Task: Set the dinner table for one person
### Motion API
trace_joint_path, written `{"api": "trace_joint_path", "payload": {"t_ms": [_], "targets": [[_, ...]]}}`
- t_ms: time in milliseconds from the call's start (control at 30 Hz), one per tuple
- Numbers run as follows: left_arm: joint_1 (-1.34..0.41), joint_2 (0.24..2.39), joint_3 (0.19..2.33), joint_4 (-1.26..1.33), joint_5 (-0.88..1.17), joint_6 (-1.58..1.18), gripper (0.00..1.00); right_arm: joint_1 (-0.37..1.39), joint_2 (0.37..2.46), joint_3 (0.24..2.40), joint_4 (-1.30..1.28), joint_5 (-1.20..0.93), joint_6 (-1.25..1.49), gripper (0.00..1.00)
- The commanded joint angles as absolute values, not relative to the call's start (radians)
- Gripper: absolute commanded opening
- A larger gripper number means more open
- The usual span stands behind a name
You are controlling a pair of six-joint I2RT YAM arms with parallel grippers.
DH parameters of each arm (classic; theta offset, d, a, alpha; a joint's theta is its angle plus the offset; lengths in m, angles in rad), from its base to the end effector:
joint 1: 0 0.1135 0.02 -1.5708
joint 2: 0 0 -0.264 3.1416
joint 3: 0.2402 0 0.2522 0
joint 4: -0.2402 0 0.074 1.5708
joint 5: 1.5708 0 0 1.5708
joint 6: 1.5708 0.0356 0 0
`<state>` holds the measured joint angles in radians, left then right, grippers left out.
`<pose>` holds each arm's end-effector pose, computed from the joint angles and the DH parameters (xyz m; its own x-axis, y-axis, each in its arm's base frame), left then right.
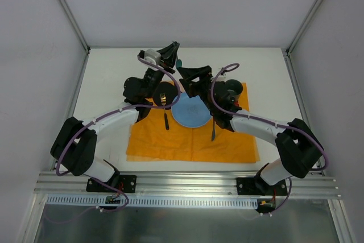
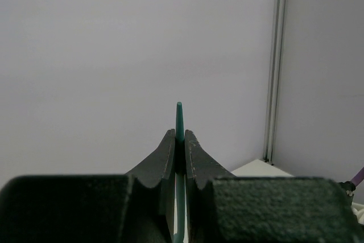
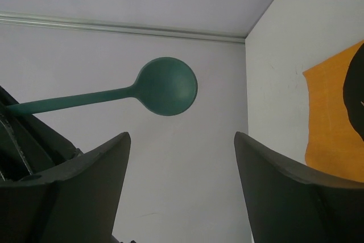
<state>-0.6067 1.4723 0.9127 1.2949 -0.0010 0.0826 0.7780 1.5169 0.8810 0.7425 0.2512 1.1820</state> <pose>0.2586 -0.1794 0.3706 0.5962 -0.3133 -0.7392 0.5221 0.8507 0.0605 0.2529 0.2368 0.2914 -0.4374 0.8273 -0.3524 -0.2611 0.2582 0.9301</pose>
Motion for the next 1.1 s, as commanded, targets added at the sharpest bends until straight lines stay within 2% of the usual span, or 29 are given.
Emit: {"api": "trace_joint_path", "payload": {"t_ms": [0,133,267,433,700,800,933,1067], "targets": [[-0.595,1.459,0.934,1.683,-0.05,0.034,0.0,0.776,1.528,0.899,0.781,0.273,1.152,0.77],[-0.586,1.428,0.897,1.684,-0.152,-0.11,0.0,0.755,1.555,0.901,0.845,0.267,1.137,0.76],[-0.549,1.422,0.887,1.684,-0.228,-0.245,0.0,0.735,1.594,0.874,1.015,0.265,1.147,0.75],[-0.463,1.413,0.838,1.684,-0.339,-0.543,0.0,0.696,1.657,0.888,1.175,0.198,1.182,0.74],[-0.451,1.43,0.831,1.683,-0.347,-0.676,0.0,0.681,1.677,0.962,1.083,0.144,1.178,0.59],[-0.446,1.433,0.83,1.683,-0.345,-0.745,0.0,0.658,1.727,1.026,1.066,0.042,1.209,0.57],[-0.437,1.445,0.836,1.683,-0.334,-0.773,0.0,0.657,1.744,1.028,1.106,0.04,1.236,0.57],[-0.437,1.46,0.838,1.683,-0.321,-0.805,0.0,0.658,1.726,1.017,1.095,0.044,1.218,0.52]]}}
